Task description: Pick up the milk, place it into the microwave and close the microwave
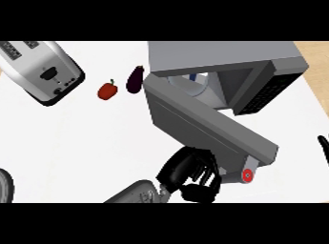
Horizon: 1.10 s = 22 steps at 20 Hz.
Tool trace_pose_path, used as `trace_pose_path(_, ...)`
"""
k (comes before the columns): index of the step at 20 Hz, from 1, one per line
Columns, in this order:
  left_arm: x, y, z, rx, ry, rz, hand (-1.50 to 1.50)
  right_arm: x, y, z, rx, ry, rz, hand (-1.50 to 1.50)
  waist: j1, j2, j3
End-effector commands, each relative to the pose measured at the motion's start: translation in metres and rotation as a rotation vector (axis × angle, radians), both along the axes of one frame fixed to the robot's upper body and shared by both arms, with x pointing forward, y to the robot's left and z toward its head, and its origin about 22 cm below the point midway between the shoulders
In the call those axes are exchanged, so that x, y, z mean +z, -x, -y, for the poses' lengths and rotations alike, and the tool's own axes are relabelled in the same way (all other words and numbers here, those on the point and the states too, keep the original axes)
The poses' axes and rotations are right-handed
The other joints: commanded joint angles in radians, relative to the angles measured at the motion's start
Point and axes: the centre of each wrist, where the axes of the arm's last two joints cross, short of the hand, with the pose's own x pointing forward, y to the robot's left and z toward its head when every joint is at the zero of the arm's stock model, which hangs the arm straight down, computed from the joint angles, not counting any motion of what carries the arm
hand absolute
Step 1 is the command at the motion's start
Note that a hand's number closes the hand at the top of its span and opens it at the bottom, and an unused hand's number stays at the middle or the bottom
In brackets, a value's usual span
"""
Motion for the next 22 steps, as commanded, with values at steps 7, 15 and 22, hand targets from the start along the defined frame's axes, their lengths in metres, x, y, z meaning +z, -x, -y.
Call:
trace_pose_path(7,0.047,-0.039,0.011,0.206,0.267,0.108,-1.50,0.029,-0.007,0.002,0.059,0.040,0.069,-1.50,-0.094,0.023,-0.006)
trace_pose_path(15,0.059,-0.059,0.015,0.275,0.306,0.167,-1.50,0.042,-0.020,0.003,0.111,0.004,0.099,-1.50,-0.152,0.046,-0.002)
trace_pose_path(22,0.076,-0.084,0.018,0.321,0.320,0.201,-1.50,0.052,-0.027,0.003,0.161,-0.019,0.126,-1.50,-0.197,0.060,0.001)
